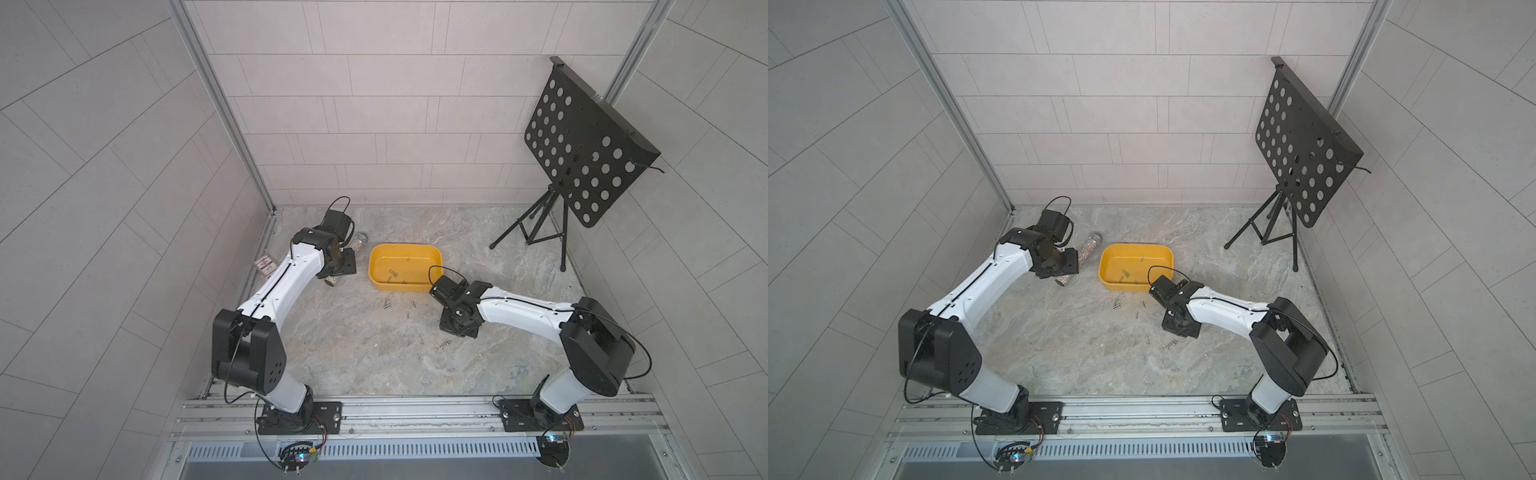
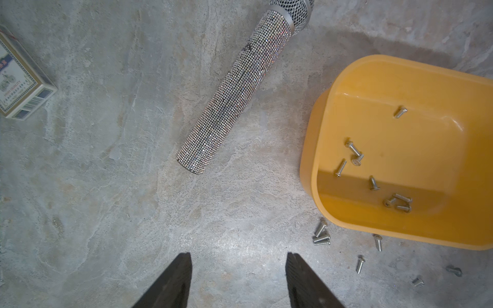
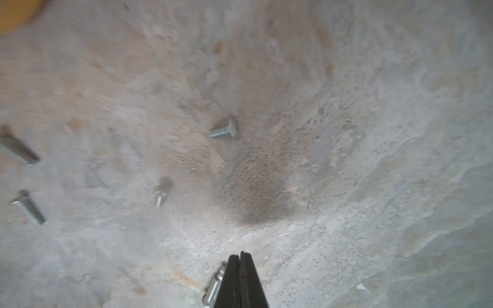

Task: Put the screws on the desktop into the storage box
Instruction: Pick up the screw from the center of the board.

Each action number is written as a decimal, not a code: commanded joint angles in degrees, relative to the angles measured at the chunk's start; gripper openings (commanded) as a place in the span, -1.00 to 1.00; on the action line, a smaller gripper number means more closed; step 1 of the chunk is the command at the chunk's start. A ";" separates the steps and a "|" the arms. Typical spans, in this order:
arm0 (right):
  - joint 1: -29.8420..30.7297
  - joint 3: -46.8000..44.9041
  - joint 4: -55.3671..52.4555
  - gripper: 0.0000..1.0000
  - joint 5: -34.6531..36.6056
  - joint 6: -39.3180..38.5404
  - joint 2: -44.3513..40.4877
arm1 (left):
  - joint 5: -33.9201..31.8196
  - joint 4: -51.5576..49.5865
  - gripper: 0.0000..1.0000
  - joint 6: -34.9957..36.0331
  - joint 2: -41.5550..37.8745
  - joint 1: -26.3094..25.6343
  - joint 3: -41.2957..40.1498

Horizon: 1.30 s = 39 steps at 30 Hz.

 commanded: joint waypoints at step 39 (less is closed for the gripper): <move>-8.69 9.75 -2.17 -0.09 1.13 -7.67 12.99 | 0.69 0.20 0.27 0.63 -0.19 1.03 -1.05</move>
